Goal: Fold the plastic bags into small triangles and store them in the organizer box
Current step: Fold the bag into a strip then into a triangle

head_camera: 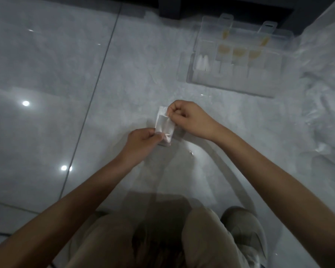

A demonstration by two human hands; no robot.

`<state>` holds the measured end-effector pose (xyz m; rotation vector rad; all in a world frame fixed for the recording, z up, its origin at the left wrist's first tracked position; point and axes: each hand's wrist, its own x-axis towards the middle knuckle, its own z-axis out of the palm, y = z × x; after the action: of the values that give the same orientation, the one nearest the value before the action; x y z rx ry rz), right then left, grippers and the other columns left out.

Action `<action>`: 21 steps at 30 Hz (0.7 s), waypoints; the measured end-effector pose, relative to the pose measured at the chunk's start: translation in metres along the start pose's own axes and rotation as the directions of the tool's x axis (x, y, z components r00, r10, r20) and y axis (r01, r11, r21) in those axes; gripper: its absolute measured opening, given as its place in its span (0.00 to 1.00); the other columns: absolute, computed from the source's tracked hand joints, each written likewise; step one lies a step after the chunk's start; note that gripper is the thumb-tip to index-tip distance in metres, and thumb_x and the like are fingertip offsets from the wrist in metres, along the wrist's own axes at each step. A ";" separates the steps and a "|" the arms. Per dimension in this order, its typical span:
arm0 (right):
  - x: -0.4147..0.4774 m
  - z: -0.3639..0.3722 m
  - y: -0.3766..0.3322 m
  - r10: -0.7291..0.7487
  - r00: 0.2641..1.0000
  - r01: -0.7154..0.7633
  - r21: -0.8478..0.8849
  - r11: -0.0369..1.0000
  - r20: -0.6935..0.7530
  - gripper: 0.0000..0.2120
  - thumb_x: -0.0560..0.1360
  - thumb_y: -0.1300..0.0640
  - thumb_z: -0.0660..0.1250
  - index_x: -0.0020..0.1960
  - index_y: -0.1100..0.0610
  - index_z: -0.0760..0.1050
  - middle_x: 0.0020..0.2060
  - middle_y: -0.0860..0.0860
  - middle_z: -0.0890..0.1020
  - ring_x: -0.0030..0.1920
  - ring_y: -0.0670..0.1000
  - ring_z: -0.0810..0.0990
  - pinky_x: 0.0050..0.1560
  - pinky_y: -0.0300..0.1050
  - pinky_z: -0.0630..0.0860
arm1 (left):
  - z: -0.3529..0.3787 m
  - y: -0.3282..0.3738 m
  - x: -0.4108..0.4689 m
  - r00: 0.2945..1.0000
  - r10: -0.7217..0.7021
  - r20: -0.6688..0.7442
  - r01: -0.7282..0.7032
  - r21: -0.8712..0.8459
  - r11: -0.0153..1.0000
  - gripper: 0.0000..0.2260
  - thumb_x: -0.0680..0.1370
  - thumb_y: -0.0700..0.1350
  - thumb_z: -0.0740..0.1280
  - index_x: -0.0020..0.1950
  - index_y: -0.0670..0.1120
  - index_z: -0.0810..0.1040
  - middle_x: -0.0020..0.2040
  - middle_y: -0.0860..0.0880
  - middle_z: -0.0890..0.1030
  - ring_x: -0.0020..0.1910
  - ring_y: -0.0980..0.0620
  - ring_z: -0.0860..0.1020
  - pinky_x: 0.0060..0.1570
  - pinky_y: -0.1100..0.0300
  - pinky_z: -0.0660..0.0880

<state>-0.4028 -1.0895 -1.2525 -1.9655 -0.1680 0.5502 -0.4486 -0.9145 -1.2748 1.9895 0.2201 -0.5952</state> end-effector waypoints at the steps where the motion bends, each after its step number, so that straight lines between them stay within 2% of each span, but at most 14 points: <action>1: 0.002 0.000 0.000 0.014 1.000 -0.014 0.032 0.999 -0.018 0.05 0.78 0.60 0.64 0.44 0.57 0.75 0.28 0.43 0.76 0.30 0.40 0.72 0.37 0.36 0.69 | 0.001 0.004 0.000 0.999 -0.036 -0.004 0.036 -0.005 0.999 0.18 0.65 0.58 0.63 0.42 0.48 0.86 0.43 0.46 0.85 0.48 0.50 0.82 0.56 0.47 0.76; 2: 0.002 0.000 -0.001 0.030 0.999 -0.028 0.065 0.998 -0.033 0.06 0.78 0.57 0.65 0.45 0.58 0.77 0.30 0.46 0.77 0.32 0.42 0.73 0.40 0.39 0.71 | 0.001 0.007 0.001 0.998 -0.066 -0.002 0.066 -0.010 0.998 0.18 0.64 0.58 0.64 0.42 0.48 0.86 0.43 0.47 0.85 0.49 0.50 0.82 0.57 0.47 0.76; 4: 0.005 -0.004 0.001 0.034 0.999 -0.032 0.089 0.996 -0.027 0.08 0.76 0.55 0.70 0.47 0.60 0.79 0.29 0.44 0.79 0.33 0.41 0.76 0.43 0.39 0.73 | 0.001 0.011 0.001 0.993 -0.114 -0.001 0.114 -0.027 0.993 0.16 0.64 0.58 0.64 0.40 0.51 0.86 0.42 0.50 0.86 0.48 0.52 0.82 0.57 0.49 0.76; 8: 0.011 -0.007 0.006 0.001 1.000 -0.001 -0.096 0.995 -0.003 0.06 0.72 0.58 0.75 0.44 0.60 0.81 0.26 0.39 0.78 0.29 0.34 0.76 0.38 0.30 0.69 | 0.001 0.016 0.000 0.987 -0.159 -0.029 0.159 -0.013 0.987 0.17 0.64 0.57 0.63 0.42 0.49 0.86 0.43 0.46 0.85 0.49 0.47 0.82 0.52 0.48 0.76; 10: 0.014 -0.007 0.006 -0.035 0.999 0.033 -0.101 0.994 -0.018 0.06 0.72 0.58 0.74 0.44 0.61 0.82 0.32 0.43 0.81 0.31 0.35 0.76 0.39 0.29 0.70 | 0.001 0.018 0.000 0.983 -0.180 -0.038 0.179 -0.015 0.984 0.19 0.64 0.56 0.63 0.44 0.47 0.86 0.44 0.44 0.85 0.48 0.46 0.82 0.51 0.47 0.77; 12: 0.017 -0.005 0.006 -0.071 0.997 0.066 -0.115 0.991 -0.038 0.06 0.72 0.57 0.74 0.45 0.61 0.83 0.38 0.50 0.84 0.35 0.39 0.77 0.42 0.33 0.72 | 0.001 0.021 0.001 0.980 -0.196 -0.038 0.195 -0.023 0.980 0.20 0.64 0.57 0.64 0.45 0.47 0.86 0.44 0.45 0.85 0.47 0.46 0.82 0.51 0.47 0.77; 13: 0.019 -0.005 0.006 -0.078 0.996 0.072 -0.115 0.991 -0.046 0.06 0.72 0.57 0.74 0.45 0.60 0.83 0.38 0.50 0.84 0.36 0.39 0.77 0.43 0.34 0.72 | 0.001 0.022 0.003 0.978 -0.205 -0.036 0.204 -0.031 0.978 0.20 0.64 0.57 0.64 0.46 0.47 0.86 0.44 0.45 0.85 0.47 0.46 0.82 0.51 0.47 0.77; 17: 0.023 -0.002 0.013 -0.024 0.998 0.018 -0.095 0.995 -0.063 0.02 0.73 0.59 0.73 0.43 0.58 0.81 0.29 0.37 0.78 0.32 0.35 0.77 0.41 0.34 0.72 | 0.000 0.027 0.006 0.972 -0.231 -0.026 0.230 -0.046 0.972 0.18 0.63 0.57 0.65 0.44 0.49 0.86 0.43 0.46 0.85 0.46 0.46 0.83 0.53 0.47 0.77; 19: 0.026 0.000 0.015 -0.001 0.997 -0.007 -0.101 0.995 -0.075 0.03 0.73 0.60 0.72 0.42 0.55 0.79 0.26 0.37 0.77 0.30 0.34 0.76 0.40 0.37 0.71 | 0.000 0.029 0.008 0.971 -0.239 -0.026 0.238 -0.031 0.971 0.14 0.65 0.56 0.66 0.41 0.49 0.85 0.41 0.46 0.85 0.44 0.46 0.82 0.49 0.49 0.77; 21: 0.029 0.002 0.014 0.013 0.996 -0.023 -0.122 0.992 -0.086 0.03 0.74 0.60 0.71 0.42 0.54 0.79 0.30 0.39 0.77 0.30 0.35 0.76 0.42 0.39 0.71 | -0.002 0.030 0.010 0.972 -0.233 -0.030 0.233 -0.001 0.973 0.08 0.71 0.52 0.69 0.35 0.49 0.81 0.36 0.47 0.81 0.38 0.48 0.78 0.42 0.55 0.72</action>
<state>-0.3798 -1.0835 -1.2743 -2.1076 -0.1335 0.4766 -0.4277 -0.9280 -1.2559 1.9903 0.4764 -0.7145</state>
